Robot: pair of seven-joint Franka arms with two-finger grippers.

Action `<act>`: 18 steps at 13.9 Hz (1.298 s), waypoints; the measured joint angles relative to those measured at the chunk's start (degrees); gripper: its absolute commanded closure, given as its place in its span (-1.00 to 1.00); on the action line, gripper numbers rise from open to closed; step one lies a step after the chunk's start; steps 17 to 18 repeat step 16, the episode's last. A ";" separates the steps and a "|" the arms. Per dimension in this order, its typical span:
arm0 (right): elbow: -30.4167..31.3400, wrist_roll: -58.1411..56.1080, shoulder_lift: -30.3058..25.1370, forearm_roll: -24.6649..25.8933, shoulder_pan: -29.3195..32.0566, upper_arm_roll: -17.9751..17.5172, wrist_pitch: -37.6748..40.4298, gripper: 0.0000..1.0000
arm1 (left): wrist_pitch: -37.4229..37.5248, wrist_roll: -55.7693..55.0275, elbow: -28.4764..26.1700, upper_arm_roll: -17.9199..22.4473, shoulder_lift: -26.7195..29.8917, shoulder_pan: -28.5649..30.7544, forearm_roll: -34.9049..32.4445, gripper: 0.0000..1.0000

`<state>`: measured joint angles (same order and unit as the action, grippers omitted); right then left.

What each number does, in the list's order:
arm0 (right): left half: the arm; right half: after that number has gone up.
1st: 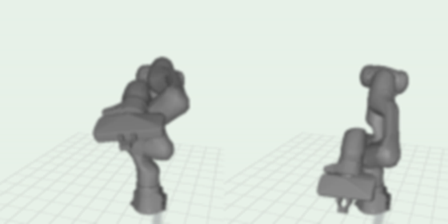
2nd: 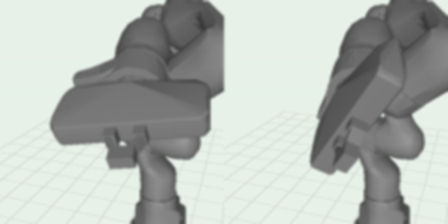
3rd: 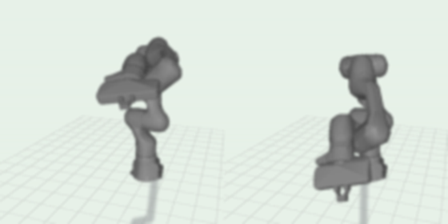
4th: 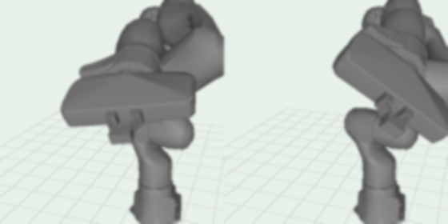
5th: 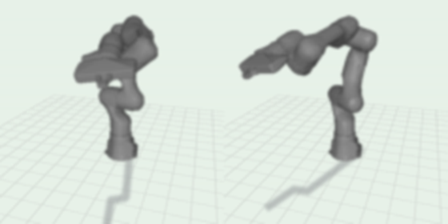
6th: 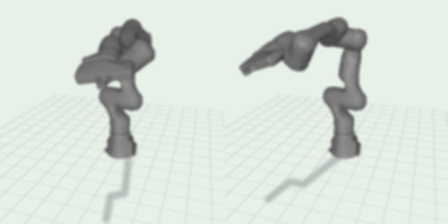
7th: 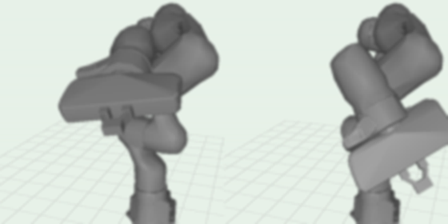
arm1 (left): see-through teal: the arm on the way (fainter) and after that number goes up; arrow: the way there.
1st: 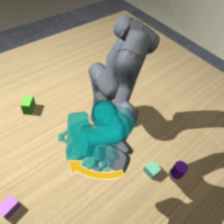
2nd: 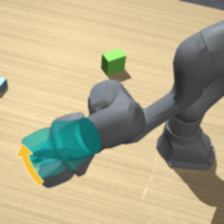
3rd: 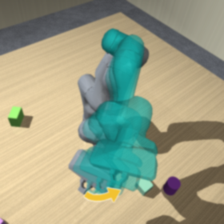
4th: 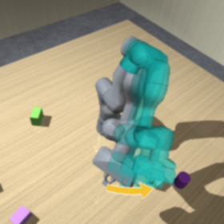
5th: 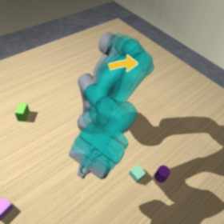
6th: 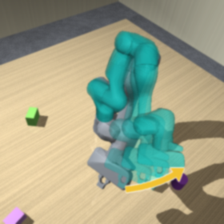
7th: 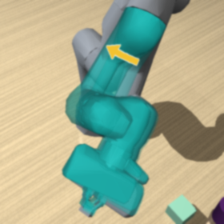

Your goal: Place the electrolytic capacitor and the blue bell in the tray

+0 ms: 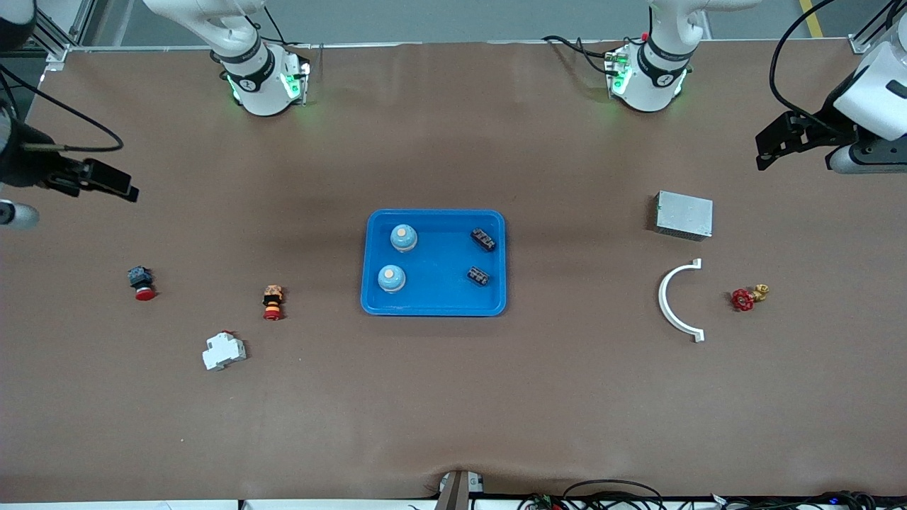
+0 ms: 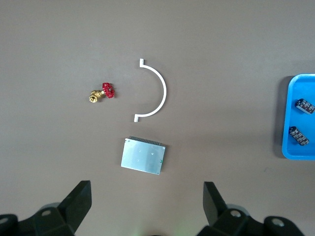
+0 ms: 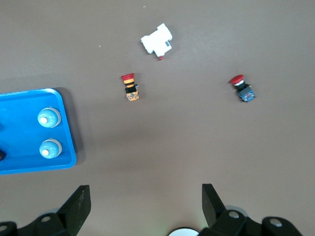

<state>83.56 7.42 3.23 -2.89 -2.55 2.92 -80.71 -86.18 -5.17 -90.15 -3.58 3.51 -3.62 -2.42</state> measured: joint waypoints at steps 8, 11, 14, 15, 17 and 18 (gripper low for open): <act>5.19 -1.75 -2.21 0.58 2.19 0.39 -3.08 -1.00 | 0.09 0.00 -1.43 -0.13 -0.01 -0.11 1.93 -1.00; 5.69 -2.14 -3.02 0.58 2.24 0.41 -3.09 -1.00 | 0.05 0.00 -1.39 -0.19 0.02 -0.03 2.01 -1.00; 5.73 -2.19 -3.13 0.58 2.24 0.41 -3.10 -1.00 | 0.03 0.00 -0.81 -0.03 0.03 0.06 2.01 -1.00; 5.79 -2.19 -3.13 0.58 2.24 0.41 -3.14 -1.00 | 0.03 0.00 -0.67 -0.03 0.03 0.05 2.01 -1.00; 5.86 -2.20 -3.13 0.58 2.24 0.42 -3.19 -1.00 | 0.03 0.00 -0.60 -0.03 0.03 0.05 2.01 -1.00; 5.86 -2.20 -3.13 0.58 2.24 0.42 -3.19 -1.00 | 0.03 0.00 -0.60 -0.03 0.03 0.05 2.01 -1.00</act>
